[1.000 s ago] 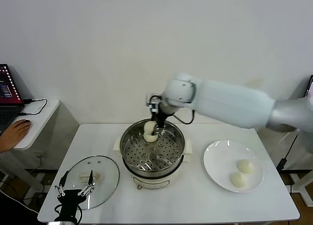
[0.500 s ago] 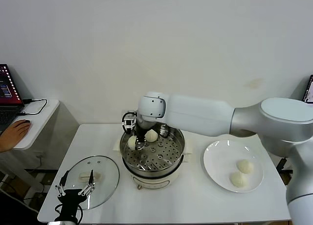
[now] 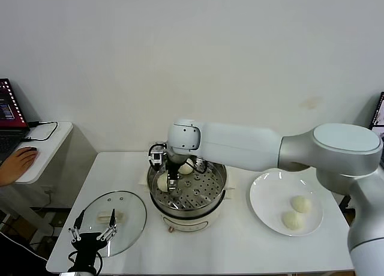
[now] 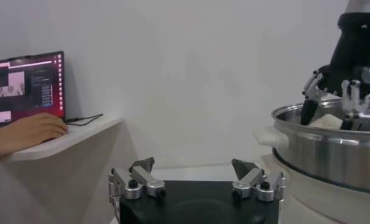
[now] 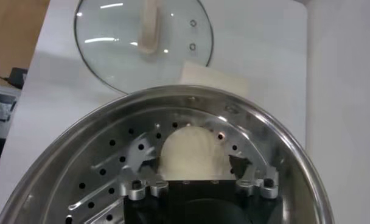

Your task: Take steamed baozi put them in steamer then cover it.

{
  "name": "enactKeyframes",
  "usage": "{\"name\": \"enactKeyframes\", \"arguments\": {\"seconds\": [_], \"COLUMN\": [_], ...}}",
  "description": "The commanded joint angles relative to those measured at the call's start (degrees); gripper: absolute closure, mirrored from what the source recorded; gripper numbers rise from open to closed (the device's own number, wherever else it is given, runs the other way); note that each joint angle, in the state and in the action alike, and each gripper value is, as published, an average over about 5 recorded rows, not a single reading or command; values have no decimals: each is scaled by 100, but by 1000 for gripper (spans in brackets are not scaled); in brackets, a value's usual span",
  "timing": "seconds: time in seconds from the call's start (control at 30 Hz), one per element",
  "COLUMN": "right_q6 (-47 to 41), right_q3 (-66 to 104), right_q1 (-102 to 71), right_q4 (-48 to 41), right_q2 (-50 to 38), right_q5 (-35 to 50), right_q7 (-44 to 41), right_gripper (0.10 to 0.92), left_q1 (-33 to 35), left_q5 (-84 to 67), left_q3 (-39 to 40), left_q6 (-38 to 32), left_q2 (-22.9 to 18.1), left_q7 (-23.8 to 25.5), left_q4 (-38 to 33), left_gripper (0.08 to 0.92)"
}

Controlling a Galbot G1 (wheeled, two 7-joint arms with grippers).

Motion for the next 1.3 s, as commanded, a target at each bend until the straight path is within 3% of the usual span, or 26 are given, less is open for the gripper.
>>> {"name": "enactKeyframes", "arguments": {"seconds": [0.03, 0.37, 0.6, 0.93, 1.3], "right_q6": [136, 1684, 2367, 2520, 2390], "right_q3": [-22, -204, -127, 994, 2533], "right_q1": [830, 1364, 828, -1100, -3354], "right_q4": [1035, 2030, 2305, 2292, 1997], "right_q2": [-1204, -3673, -4935, -5772, -5794], "right_q5": [-292, -1612, -2524, -3621, -4145], "right_q7": [-829, -2169, -2406, -2053, -1685], "right_gripper": [204, 203, 203, 203, 203], "left_q1": [-28, -16, 26, 39, 75], "left_q5": [2, 34, 56, 130, 152], "left_q3": [30, 94, 75, 96, 87], "left_q6": [23, 38, 36, 35, 24], "left_q2": [7, 74, 91, 19, -18], "left_q7": [5, 7, 9, 3, -4], "left_q4": [-28, -74, -69, -30, 25], "left_gripper": [177, 177, 177, 177, 177]}}
